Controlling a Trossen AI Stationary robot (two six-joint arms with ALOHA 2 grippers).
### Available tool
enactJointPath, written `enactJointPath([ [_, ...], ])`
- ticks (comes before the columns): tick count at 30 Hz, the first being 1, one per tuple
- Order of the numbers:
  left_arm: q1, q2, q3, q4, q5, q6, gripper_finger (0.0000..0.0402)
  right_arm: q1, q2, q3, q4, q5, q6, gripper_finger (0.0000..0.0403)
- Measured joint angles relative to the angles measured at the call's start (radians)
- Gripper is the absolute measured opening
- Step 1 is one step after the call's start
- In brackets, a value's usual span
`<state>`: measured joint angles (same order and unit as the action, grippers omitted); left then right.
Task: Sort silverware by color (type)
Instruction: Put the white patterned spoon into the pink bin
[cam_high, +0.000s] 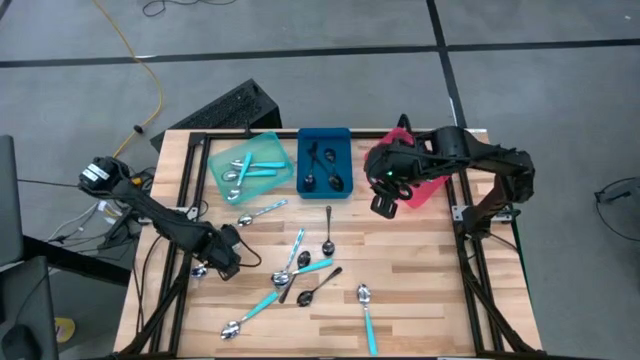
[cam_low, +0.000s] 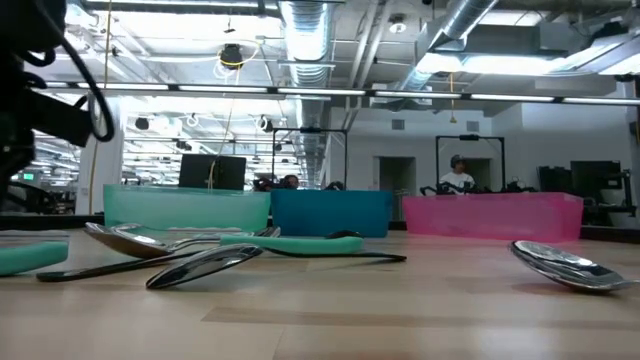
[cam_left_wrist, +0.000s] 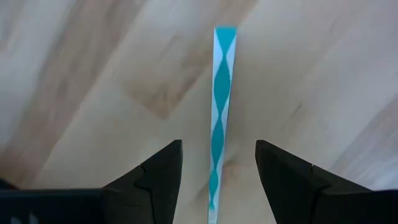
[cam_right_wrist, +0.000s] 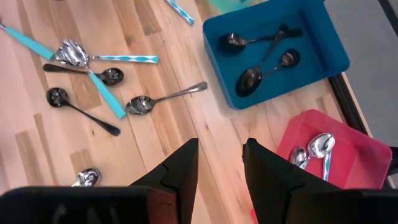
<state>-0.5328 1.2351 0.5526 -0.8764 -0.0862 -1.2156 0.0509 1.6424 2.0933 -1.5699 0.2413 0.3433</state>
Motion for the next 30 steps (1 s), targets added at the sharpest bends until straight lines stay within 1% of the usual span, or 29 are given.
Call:
enactJointPath([
  [3, -0.032, 0.015, 0.0, -0.001, 0.035, -0.021, 0.0187, 0.0, 0.0, -0.01, 0.0, 0.0, 0.0, 0.0147],
  [7, -0.077, 0.047, 0.0, -0.008, 0.038, -0.055, 0.0187, 0.0, 0.0, -0.029, 0.003, 0.0, 0.0, 0.0147],
  [9, -0.09, 0.069, 0.004, -0.007, 0.055, -0.071, 0.0187, 0.0, 0.0, -0.041, 0.004, 0.0, 0.0, 0.0147],
  [12, -0.098, 0.11, 0.008, -0.006, 0.073, -0.065, 0.0175, 0.0, 0.0, -0.055, 0.008, 0.0, 0.0, 0.0147],
  [14, -0.099, 0.131, 0.011, -0.003, 0.081, -0.045, 0.0157, 0.0, 0.0, -0.06, 0.009, 0.0, 0.0, 0.0147],
  [17, -0.095, 0.142, 0.013, 0.007, 0.086, -0.038, 0.0119, 0.0, 0.0, -0.061, 0.013, 0.0, 0.005, 0.0147],
  [23, -0.093, 0.123, 0.012, 0.008, 0.083, -0.022, 0.0019, 0.001, 0.0, -0.061, 0.021, 0.0, 0.026, 0.0147],
  [24, -0.093, 0.12, 0.012, 0.008, 0.079, -0.019, 0.0011, 0.003, 0.0, -0.061, 0.026, 0.0, 0.026, 0.0147],
  [27, -0.094, 0.108, 0.01, 0.023, 0.051, -0.018, 0.0009, 0.014, 0.0, -0.061, 0.056, 0.011, 0.026, 0.0147],
  [30, -0.098, 0.077, 0.008, 0.049, 0.012, -0.018, 0.0004, 0.036, 0.0, -0.061, 0.091, 0.058, 0.023, 0.0147],
])
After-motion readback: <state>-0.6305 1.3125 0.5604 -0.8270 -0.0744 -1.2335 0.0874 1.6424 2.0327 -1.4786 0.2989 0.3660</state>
